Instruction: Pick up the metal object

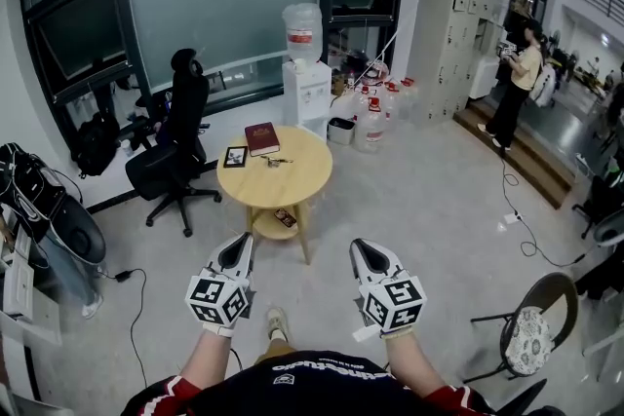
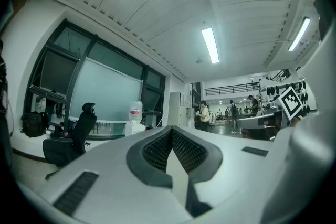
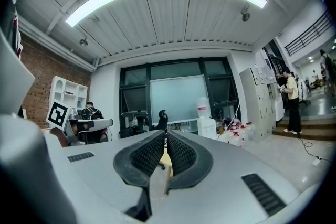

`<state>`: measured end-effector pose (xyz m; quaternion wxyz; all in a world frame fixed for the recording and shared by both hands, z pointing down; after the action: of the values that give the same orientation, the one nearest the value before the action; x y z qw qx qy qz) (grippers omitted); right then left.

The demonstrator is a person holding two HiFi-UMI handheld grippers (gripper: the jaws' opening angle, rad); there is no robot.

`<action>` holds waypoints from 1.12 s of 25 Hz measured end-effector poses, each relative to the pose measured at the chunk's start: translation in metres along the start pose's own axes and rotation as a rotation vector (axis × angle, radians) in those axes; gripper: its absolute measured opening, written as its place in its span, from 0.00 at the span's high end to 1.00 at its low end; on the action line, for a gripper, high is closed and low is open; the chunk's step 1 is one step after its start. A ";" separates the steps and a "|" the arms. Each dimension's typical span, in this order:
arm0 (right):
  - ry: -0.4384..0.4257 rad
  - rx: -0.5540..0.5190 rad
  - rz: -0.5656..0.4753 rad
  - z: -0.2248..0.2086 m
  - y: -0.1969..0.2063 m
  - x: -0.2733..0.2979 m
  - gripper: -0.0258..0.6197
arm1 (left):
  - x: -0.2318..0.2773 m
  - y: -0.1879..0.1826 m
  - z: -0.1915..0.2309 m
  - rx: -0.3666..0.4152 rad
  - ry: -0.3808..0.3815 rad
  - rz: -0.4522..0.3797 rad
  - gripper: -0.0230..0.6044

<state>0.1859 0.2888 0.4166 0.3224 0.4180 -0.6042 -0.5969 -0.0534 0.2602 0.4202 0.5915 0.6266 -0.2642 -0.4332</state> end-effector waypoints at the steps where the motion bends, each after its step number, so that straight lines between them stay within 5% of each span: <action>1: 0.001 0.000 0.001 -0.001 0.000 0.003 0.91 | 0.003 0.000 0.002 0.000 0.004 -0.001 0.94; 28: -0.060 0.043 0.034 -0.044 0.020 0.160 0.91 | 0.111 0.010 0.111 0.038 -0.070 0.036 0.94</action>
<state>0.1515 0.1257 0.4227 0.3053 0.3964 -0.6331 -0.5906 -0.0922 0.1083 0.4129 0.5777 0.6174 -0.3038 -0.4391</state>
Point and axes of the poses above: the fingertips, and each gripper's own axes: x forward along the fingers, z to its left, y out of its underside, the point moved 2 cm from there along -x, backward along the fingers, and after that the axes turned 10 degrees about -z, right-handed, at the moved point
